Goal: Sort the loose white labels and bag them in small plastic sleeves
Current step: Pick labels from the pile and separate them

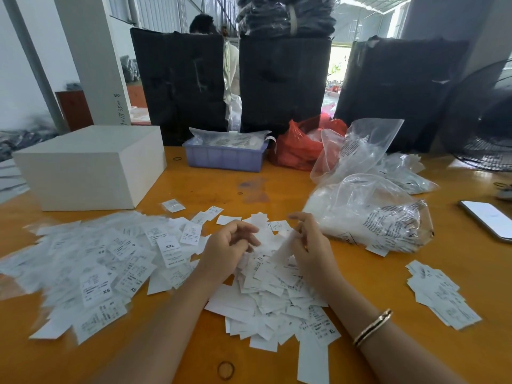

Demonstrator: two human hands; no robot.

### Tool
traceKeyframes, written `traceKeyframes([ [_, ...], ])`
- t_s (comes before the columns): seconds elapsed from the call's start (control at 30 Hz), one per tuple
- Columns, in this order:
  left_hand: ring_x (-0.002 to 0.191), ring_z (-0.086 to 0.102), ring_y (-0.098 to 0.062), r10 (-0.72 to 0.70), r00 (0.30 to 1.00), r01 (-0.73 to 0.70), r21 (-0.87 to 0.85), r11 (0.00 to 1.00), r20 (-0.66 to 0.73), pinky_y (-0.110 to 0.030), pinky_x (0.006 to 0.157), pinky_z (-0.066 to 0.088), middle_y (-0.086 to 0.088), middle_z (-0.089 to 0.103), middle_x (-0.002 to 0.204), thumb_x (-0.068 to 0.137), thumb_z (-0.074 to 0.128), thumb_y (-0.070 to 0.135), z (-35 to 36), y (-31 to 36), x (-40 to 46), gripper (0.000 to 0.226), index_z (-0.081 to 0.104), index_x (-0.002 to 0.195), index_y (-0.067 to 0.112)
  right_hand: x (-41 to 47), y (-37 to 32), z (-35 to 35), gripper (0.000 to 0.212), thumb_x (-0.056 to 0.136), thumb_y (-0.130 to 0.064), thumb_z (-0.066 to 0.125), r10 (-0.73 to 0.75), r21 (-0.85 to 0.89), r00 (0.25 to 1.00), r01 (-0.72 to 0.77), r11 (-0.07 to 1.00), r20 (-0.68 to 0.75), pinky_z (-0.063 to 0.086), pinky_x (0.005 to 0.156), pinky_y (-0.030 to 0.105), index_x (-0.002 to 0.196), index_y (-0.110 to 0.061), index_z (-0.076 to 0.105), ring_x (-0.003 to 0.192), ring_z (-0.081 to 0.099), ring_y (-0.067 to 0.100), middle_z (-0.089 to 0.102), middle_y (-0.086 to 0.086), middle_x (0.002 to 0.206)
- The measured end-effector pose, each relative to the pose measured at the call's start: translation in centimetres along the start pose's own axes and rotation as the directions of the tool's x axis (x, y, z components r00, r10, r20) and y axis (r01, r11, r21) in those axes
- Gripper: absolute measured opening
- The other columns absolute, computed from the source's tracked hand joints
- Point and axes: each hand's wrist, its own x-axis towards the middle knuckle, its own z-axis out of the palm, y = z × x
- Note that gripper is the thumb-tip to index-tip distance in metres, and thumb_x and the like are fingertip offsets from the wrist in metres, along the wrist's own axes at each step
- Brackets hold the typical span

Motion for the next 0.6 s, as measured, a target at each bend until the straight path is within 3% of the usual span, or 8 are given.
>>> traceKeyframes([
  [0.13,0.071,0.065,-0.007,0.005,1.0,-0.005,-0.003,1.0,-0.006,-0.014,0.065,0.051,0.011,0.073,0.079,0.089,0.056,-0.003,0.0,-0.1,0.0,0.022,0.062,0.094,0.017,0.1,-0.2,-0.4,0.053,0.086,0.012,0.045,0.023,0.112,0.998,-0.016,0.994,-0.06,0.044,0.061,0.014,0.098,-0.039,0.051,0.066,0.054,0.006,0.059,-0.006,0.079],
  [0.23,0.069,0.065,-0.006,0.025,0.999,-0.024,0.011,1.0,-0.04,-0.012,0.063,0.05,0.009,0.073,0.081,0.09,0.059,0.003,0.0,0.0,-0.1,0.015,0.066,0.087,0.016,0.1,-0.3,-0.8,0.045,0.085,0.012,0.05,0.061,0.226,0.994,-0.04,0.973,-0.087,0.045,0.073,0.013,0.08,-0.03,0.065,0.084,0.058,0.001,0.063,-0.011,0.092],
  [0.33,0.058,0.061,0.0,0.012,0.995,-0.006,0.056,0.998,-0.099,-0.009,0.052,0.044,0.009,0.068,0.086,0.092,0.058,0.008,-0.2,0.1,-0.1,0.019,0.068,0.085,0.022,0.3,-0.6,-1.1,0.047,0.085,0.015,0.049,0.099,0.37,0.989,-0.052,0.928,-0.108,0.047,0.067,0.015,0.071,-0.026,0.069,0.08,0.06,0.004,0.065,-0.008,0.091],
  [0.37,0.057,0.061,0.0,0.013,0.994,-0.006,0.065,0.998,-0.109,-0.01,0.051,0.043,0.007,0.067,0.087,0.092,0.057,0.009,-0.2,0.2,-0.1,0.019,0.067,0.087,0.023,0.2,-0.7,-1.1,0.049,0.087,0.013,0.048,0.123,0.399,0.987,-0.073,0.914,-0.1,0.049,0.066,0.019,0.071,-0.028,0.07,0.076,0.063,0.009,0.068,-0.008,0.086],
  [0.43,0.065,0.061,-0.003,0.03,0.993,-0.02,0.089,0.996,-0.115,-0.012,0.055,0.046,0.006,0.067,0.089,0.093,0.057,0.012,-0.1,0.2,0.0,0.015,0.066,0.093,0.024,0.1,-0.8,-1.0,0.046,0.091,0.008,0.046,0.159,0.356,0.985,-0.127,0.926,-0.062,0.055,0.07,0.041,0.079,-0.029,0.07,0.076,0.066,0.027,0.071,-0.009,0.081],
  [0.5,0.074,0.061,-0.006,0.035,0.992,-0.022,0.105,0.994,-0.122,-0.009,0.059,0.046,0.005,0.068,0.091,0.09,0.062,0.019,-0.1,0.3,0.0,0.012,0.061,0.1,0.026,-0.2,-0.7,-0.7,0.04,0.094,0.002,0.044,0.162,0.258,0.987,-0.157,0.953,-0.001,0.048,0.082,0.056,0.093,-0.028,0.07,0.087,0.062,0.038,0.072,-0.005,0.086],
  [0.53,0.075,0.061,-0.005,0.03,0.992,-0.018,0.102,0.995,-0.121,-0.007,0.059,0.045,0.007,0.068,0.091,0.088,0.065,0.022,-0.1,0.4,0.0,0.015,0.059,0.1,0.027,-0.3,-0.8,-0.6,0.039,0.095,-0.001,0.042,0.152,0.225,0.988,-0.157,0.962,0.039,0.046,0.086,0.053,0.102,-0.029,0.069,0.093,0.059,0.036,0.071,-0.006,0.092],
  [0.6,0.074,0.06,0.0,0.041,0.997,-0.033,0.117,0.993,-0.071,-0.007,0.063,0.044,0.009,0.067,0.088,0.083,0.07,0.024,-0.2,0.2,0.0,0.017,0.058,0.094,0.028,-0.5,-1.1,-0.5,0.029,0.097,-0.018,0.045,0.106,0.22,0.985,-0.134,0.966,0.133,0.051,0.083,0.028,0.116,-0.033,0.062,0.1,0.06,0.015,0.065,-0.02,0.104],
])
